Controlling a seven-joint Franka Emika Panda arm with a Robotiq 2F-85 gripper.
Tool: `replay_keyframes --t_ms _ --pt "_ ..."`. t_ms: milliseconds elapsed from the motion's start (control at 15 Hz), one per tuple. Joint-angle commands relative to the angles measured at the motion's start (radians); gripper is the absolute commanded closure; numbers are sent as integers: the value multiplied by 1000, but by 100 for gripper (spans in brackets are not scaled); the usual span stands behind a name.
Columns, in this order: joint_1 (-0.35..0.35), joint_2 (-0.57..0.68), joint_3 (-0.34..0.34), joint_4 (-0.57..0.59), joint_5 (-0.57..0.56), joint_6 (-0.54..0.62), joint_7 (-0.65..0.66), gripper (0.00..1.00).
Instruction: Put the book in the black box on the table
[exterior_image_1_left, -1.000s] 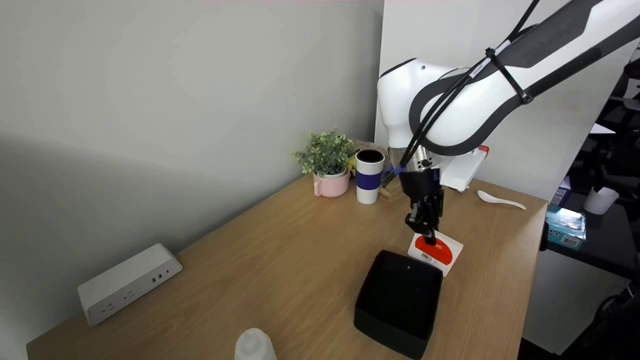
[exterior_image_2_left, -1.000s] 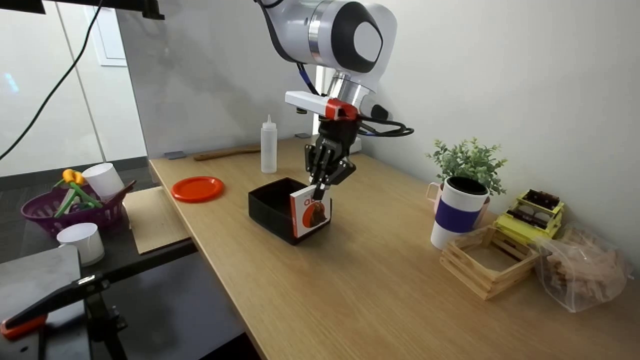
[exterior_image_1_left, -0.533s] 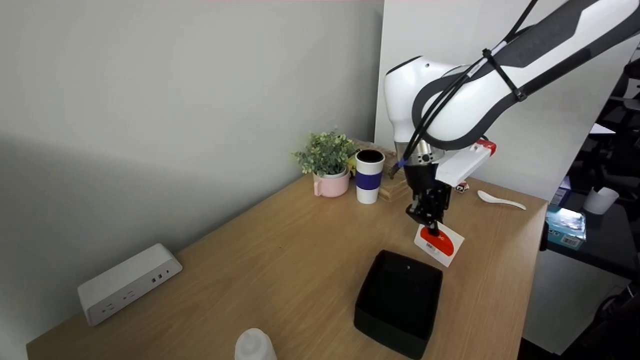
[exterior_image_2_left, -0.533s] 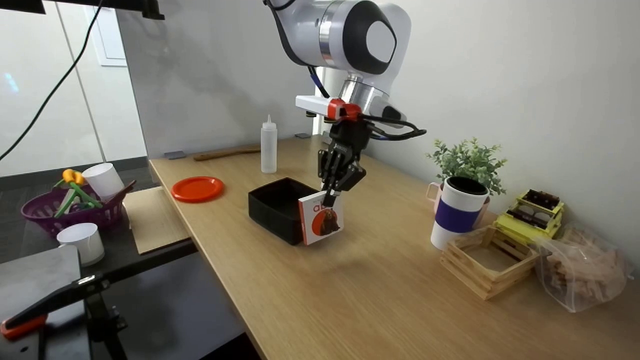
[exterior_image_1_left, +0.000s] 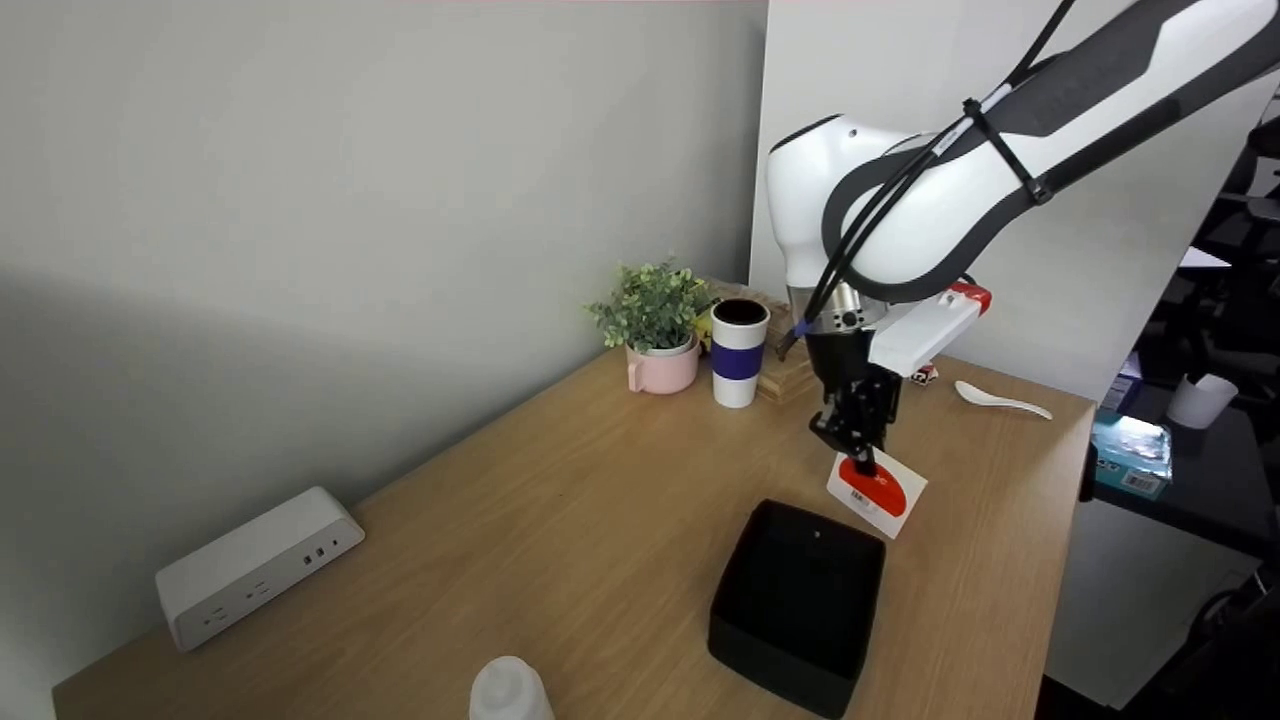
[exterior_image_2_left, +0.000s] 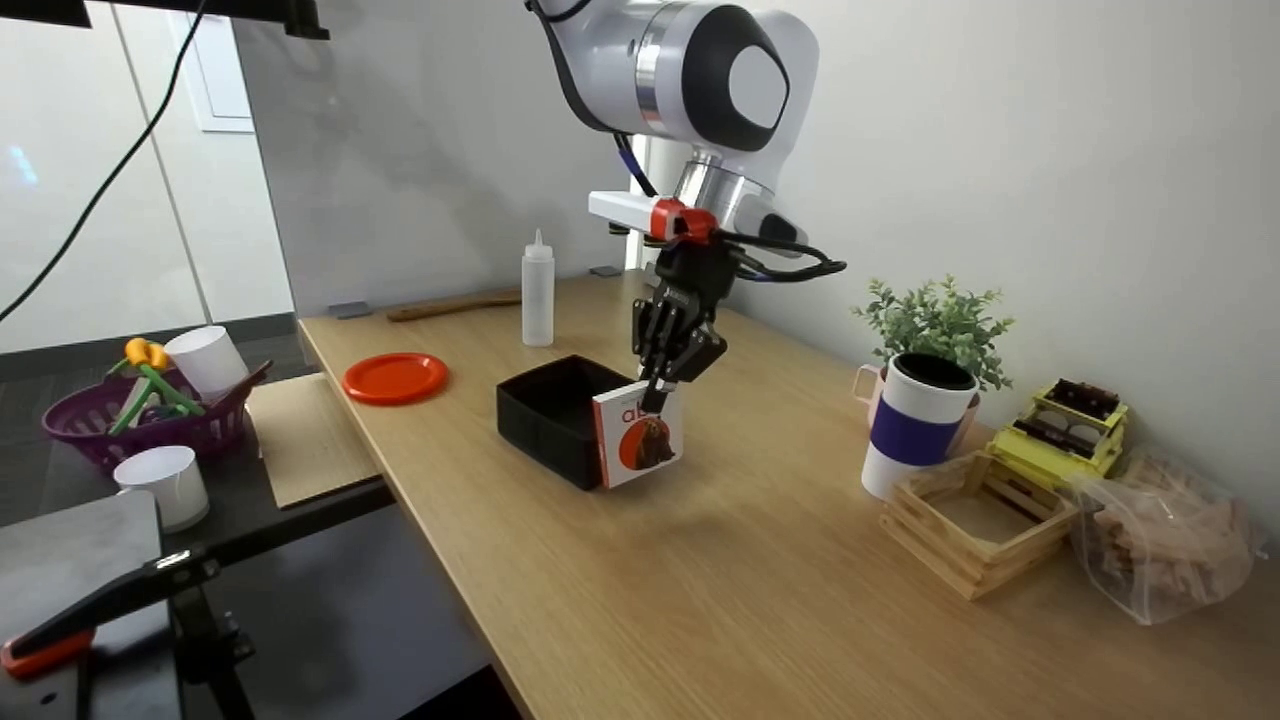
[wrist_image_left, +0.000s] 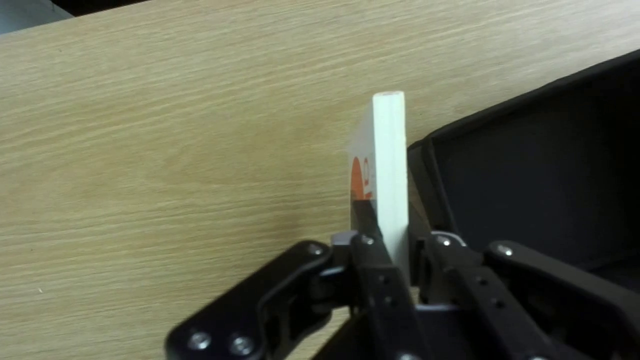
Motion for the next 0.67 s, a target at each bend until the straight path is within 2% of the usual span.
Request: replay_keyframes --t_ms 0,467,600 --pt "-4 21 10 29 18 -18 -5 55" --pt "26 -12 7 10 -3 -8 26 6" --pt "46 -38 2 -10 -15 1 58 0"
